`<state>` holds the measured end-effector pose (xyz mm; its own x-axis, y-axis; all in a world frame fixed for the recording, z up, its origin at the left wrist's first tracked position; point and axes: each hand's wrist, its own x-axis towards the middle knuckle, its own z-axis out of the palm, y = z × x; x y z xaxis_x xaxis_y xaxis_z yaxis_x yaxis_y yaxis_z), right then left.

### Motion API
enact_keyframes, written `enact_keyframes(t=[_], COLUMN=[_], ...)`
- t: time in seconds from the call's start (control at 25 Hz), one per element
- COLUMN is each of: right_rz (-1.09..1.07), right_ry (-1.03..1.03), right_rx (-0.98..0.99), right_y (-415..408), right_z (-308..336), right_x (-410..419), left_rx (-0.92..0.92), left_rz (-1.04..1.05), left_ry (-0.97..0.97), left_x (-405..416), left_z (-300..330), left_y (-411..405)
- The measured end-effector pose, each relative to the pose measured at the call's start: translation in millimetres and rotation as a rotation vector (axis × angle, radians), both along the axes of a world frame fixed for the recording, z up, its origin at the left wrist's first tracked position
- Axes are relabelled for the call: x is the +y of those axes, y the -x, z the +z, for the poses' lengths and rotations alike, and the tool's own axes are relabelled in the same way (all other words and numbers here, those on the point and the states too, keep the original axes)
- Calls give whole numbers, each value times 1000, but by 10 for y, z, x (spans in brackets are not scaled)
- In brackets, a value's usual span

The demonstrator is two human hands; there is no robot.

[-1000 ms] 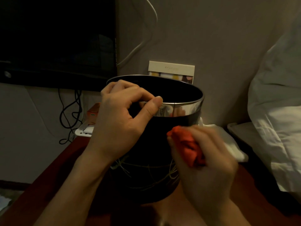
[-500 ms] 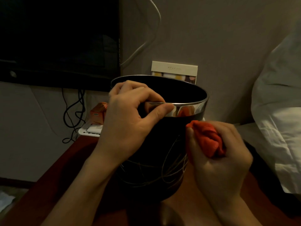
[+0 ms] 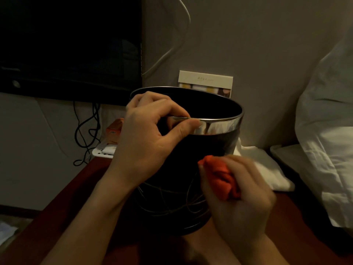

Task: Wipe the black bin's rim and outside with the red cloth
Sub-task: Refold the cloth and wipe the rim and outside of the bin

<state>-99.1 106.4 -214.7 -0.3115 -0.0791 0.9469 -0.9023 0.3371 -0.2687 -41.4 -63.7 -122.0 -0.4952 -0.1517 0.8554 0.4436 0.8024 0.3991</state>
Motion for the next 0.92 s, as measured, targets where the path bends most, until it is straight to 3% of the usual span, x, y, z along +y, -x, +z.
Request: enact_keyframes(t=[0.28, 0.48, 0.76, 0.92], right_rz=[-17, 10, -6, 47], right_ry=[10, -115, -79, -84], right_rx=[12, 75, 41, 25], right_y=[21, -86, -77, -90], right_z=[18, -238, -203, -217], right_x=[51, -101, -76, -102], left_rx=[-17, -5, 2, 12], left_rz=[-11, -19, -2, 57], left_ry=[-14, -13, -35, 103], left_x=[-27, -46, -6, 174], left_z=[5, -5, -7, -35], left_y=[-8, -7, -15, 5])
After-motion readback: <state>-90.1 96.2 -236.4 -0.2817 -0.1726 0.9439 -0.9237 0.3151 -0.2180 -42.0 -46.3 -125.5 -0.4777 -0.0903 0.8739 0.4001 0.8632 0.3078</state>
